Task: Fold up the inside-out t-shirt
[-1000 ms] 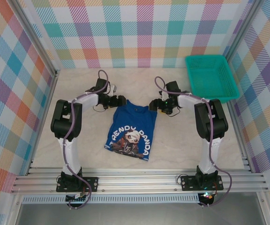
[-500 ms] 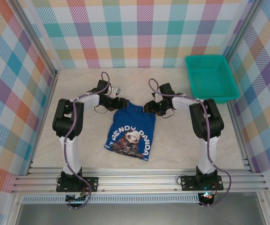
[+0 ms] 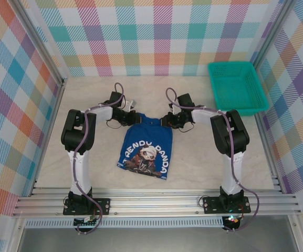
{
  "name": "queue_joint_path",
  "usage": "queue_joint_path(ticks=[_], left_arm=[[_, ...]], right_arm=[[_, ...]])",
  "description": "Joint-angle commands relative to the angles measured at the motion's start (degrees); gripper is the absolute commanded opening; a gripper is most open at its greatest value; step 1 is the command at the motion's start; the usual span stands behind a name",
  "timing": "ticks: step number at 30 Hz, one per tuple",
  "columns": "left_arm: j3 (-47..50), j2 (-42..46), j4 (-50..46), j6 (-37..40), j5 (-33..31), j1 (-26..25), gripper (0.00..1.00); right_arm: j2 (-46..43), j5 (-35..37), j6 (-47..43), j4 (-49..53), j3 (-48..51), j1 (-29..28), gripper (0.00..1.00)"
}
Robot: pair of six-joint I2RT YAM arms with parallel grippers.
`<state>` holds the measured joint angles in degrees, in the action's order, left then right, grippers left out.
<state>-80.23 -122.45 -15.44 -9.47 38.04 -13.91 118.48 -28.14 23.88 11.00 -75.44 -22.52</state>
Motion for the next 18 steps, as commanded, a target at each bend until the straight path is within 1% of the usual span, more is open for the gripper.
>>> queue_joint_path(ticks=[1,3,6,9,12,15,18], left_arm=[[-2.2,0.0,1.5,-0.2,1.2,0.9,0.06],[-3.3,1.2,2.6,-1.4,1.1,1.7,0.01],[-6.2,2.8,4.8,-4.2,1.9,3.2,0.00],[-10.9,4.8,6.2,-5.8,2.5,3.9,0.00],[-17.7,6.6,4.7,-5.6,2.1,4.3,0.00],[-22.3,8.7,4.2,-5.7,2.5,4.5,0.00],[-21.8,11.6,6.4,-6.4,3.6,4.5,0.00]], right_arm=[[-0.1,-0.6,-0.4,-4.7,-1.0,0.8,0.15],[-0.5,-1.6,-0.6,-6.0,-2.9,1.8,0.08],[-1.0,-3.1,-1.0,-6.4,-7.7,2.6,0.03],[-1.0,-3.6,-2.8,-4.0,-15.6,3.4,0.01],[-1.0,-3.2,-5.0,-0.4,-24.6,4.2,0.01],[-2.4,-3.3,-7.7,0.7,-29.3,4.4,0.01],[-5.0,-4.8,-10.7,0.8,-29.9,4.5,0.01]])
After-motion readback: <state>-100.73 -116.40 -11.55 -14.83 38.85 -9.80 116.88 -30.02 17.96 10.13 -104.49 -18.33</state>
